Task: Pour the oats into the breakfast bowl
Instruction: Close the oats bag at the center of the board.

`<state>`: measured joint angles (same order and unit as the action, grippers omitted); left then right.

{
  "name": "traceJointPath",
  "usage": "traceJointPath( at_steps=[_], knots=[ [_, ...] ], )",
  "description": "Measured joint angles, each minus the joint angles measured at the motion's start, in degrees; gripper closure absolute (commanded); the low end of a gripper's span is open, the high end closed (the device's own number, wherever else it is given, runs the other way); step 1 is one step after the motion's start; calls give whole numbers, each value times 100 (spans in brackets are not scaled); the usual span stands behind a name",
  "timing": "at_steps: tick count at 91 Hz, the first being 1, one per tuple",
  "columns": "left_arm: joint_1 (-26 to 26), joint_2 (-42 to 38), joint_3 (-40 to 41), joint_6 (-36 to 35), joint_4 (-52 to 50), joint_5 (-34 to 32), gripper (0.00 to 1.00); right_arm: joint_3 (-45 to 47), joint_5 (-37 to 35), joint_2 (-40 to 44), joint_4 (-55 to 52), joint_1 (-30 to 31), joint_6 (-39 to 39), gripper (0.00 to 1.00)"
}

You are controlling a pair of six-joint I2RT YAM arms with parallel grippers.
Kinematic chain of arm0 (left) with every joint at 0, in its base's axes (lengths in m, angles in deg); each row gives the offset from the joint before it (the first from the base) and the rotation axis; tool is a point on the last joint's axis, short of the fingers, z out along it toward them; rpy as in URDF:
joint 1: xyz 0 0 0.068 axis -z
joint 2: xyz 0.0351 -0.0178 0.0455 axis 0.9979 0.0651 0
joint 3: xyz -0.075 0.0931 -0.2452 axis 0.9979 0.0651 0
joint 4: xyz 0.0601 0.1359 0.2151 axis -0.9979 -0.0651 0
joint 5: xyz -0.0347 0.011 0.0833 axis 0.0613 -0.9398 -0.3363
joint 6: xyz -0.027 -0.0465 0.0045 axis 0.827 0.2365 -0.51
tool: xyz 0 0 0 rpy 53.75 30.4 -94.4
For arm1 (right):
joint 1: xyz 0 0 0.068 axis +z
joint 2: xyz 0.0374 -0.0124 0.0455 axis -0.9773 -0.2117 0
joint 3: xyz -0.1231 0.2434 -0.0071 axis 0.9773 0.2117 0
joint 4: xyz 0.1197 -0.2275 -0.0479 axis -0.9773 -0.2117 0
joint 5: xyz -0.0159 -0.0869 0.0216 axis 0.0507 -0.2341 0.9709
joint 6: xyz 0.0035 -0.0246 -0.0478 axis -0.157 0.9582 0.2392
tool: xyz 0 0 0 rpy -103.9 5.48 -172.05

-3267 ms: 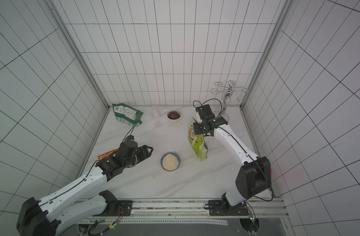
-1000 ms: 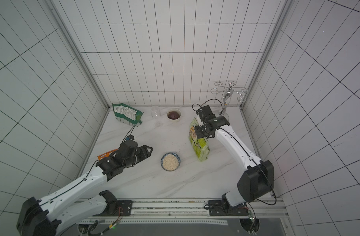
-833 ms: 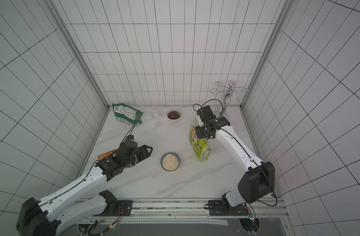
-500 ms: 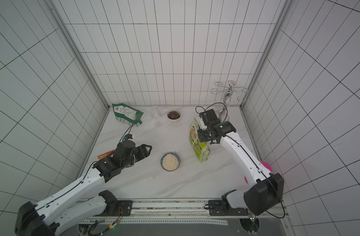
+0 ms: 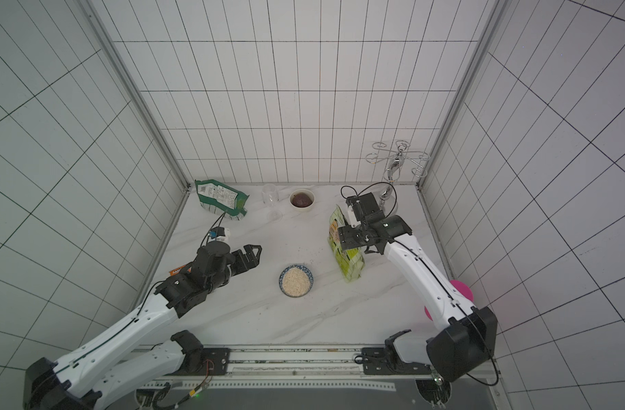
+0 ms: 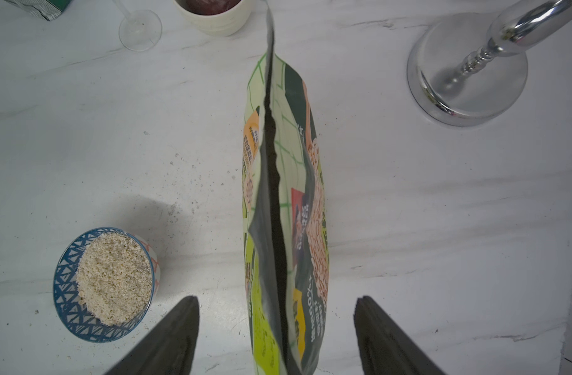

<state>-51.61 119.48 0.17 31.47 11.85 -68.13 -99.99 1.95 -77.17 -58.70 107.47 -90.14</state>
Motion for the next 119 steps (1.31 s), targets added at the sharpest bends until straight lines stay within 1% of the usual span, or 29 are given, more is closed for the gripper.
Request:
traceJointPath(
  at_steps=[14, 17, 21, 23, 24, 25, 26, 27, 28, 29, 39, 54, 55, 56, 60, 61, 63, 66, 71, 76, 77, 80, 81, 107, 109, 112, 114, 116, 119],
  knots=[
    [0, -138, -2, -90, 0, -90, 1, -162, 52, -299, 138, -87, 33, 28],
    [0, -160, -2, -98, -2, -96, 1, -249, 76, -455, 155, -125, 37, 30],
    [0, -186, -2, -103, -4, -111, 1, -374, 96, -667, 179, -168, 52, 37],
    [0, -197, -2, -105, -9, -116, 1, -448, 111, -793, 203, -192, 68, 46],
    [0, -201, -2, -105, -11, -118, 1, -476, 116, -846, 212, -201, 74, 54],
    [0, -210, -2, -105, -15, -122, 1, -503, 120, -903, 223, -205, 83, 65],
    [0, -214, -2, -105, -17, -127, 1, -533, 129, -946, 229, -212, 122, 81],
    [0, -221, -2, -105, -22, -131, 1, -560, 129, -992, 232, -221, 87, 92],
    [0, -227, -2, -105, -26, -133, 1, -584, 138, -1040, 243, -232, 101, 98],
    [0, -234, -2, -105, -31, -136, 1, -621, 146, -1099, 247, -236, 131, 100],
    [0, -304, -2, -109, -72, -177, 1, -841, 157, -1436, 284, -269, 164, 100],
    [-2, -439, -2, -160, -144, -271, 1, -844, 199, -1456, 330, -275, 160, 100],
    [-2, -450, -2, -164, -144, -278, 1, -841, 208, -1456, 328, -278, 160, 98],
    [-2, -459, -2, -166, -144, -284, 1, -841, 216, -1456, 326, -282, 160, 94],
    [-9, -498, -2, -173, -149, -302, 1, -844, 260, -1458, 328, -302, 157, 69],
    [-11, -505, -2, -175, -146, -304, 1, -844, 264, -1458, 328, -308, 146, 64],
    [-11, -522, -2, -181, -146, -308, 1, -844, 275, -1462, 332, -315, 144, 60],
    [-17, -544, -2, -190, -146, -317, 1, -844, 282, -1473, 354, -337, 146, 58],
    [-17, -566, -2, -197, -146, -330, 1, -868, 284, -1521, 369, -350, 166, 60],
    [-22, -575, -2, -205, -146, -348, 1, -944, 282, -1617, 376, -350, 179, 68],
    [-22, -575, -2, -208, -146, -348, 1, -960, 282, -1637, 387, -350, 175, 72],
    [-22, -573, -2, -208, -146, -356, 2, -1012, 282, -1707, 407, -350, 216, 95],
    [-22, -573, -2, -210, -146, -358, 1, -1027, 282, -1725, 413, -350, 197, 99],
    [-28, -560, -2, -243, -131, -374, 1, -1143, 332, -1862, 461, -350, 223, 100],
    [-33, -555, -2, -247, -131, -374, 1, -1143, 341, -1862, 457, -350, 223, 93],
    [-42, -551, -2, -251, -131, -372, 1, -1150, 348, -1862, 431, -350, 221, 76],
    [-48, -551, -2, -256, -131, -372, 1, -1154, 350, -1858, 411, -350, 195, 67],
    [-57, -551, -2, -256, -131, -372, 1, -1154, 350, -1849, 402, -350, 205, 62],
    [-70, -551, -2, -258, -131, -372, 1, -1152, 348, -1818, 372, -350, 197, 61]
  ],
)
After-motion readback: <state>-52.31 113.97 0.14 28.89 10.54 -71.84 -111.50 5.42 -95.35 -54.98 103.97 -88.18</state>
